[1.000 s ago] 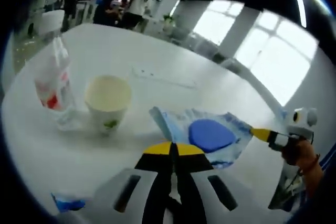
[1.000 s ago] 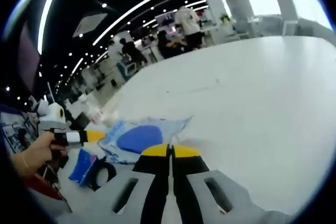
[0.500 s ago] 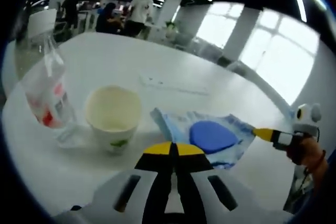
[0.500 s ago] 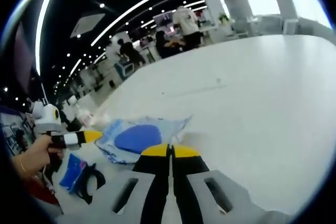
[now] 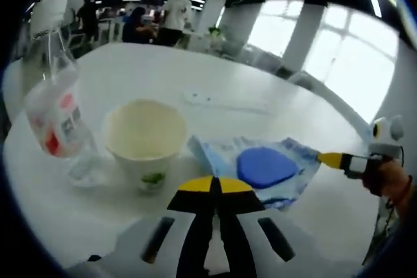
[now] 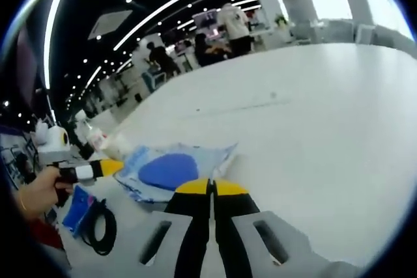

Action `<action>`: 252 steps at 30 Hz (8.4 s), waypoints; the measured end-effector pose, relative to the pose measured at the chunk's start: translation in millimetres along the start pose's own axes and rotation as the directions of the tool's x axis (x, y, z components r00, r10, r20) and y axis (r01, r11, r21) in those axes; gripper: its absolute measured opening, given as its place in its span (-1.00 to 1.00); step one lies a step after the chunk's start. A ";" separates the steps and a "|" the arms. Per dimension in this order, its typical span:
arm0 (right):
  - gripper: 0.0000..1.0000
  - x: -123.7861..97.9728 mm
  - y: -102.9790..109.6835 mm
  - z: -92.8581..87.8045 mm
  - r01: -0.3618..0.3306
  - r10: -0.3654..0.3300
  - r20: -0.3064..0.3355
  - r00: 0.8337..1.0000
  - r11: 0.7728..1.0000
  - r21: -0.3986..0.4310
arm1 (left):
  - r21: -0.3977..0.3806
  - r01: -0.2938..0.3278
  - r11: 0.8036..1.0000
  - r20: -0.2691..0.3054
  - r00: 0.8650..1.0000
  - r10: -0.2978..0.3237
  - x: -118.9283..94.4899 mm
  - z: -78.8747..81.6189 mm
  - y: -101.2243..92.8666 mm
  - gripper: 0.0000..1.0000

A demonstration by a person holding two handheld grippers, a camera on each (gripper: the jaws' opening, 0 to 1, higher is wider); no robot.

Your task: Arrange the tabletop items into an orderly group along one side of the table until the central work area is clear of visible clutter.

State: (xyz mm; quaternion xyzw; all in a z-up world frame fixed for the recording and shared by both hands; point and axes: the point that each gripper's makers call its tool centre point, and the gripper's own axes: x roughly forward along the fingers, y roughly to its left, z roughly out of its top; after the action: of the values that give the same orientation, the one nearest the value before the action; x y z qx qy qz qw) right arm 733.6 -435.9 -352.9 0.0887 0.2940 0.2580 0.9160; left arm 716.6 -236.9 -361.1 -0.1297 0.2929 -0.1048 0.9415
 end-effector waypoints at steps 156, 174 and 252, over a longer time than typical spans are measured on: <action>0.56 -46.6 266.9 -116.5 -0.425 0.408 -0.231 0.883 0.905 -0.026 | 0.469 0.198 0.860 -0.006 0.975 -0.221 -236.8 -40.3 -11.6 0.99; 0.25 -44.6 283.4 -129.6 -0.463 0.440 -0.255 0.861 0.886 -0.035 | 0.452 0.222 0.864 -0.035 0.972 -0.231 -252.0 -59.1 -1.3 0.99; -0.99 -25.9 305.7 -99.4 -0.539 0.562 -0.129 0.817 0.824 0.178 | 0.435 0.241 0.868 -0.061 0.969 -0.238 -255.2 -70.3 1.9 0.99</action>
State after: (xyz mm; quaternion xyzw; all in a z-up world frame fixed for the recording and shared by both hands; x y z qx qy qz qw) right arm 529.0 -188.2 -324.8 0.2077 0.3520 0.4986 0.7644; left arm 470.3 -178.2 -283.7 0.0510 0.2458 -0.2843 0.9253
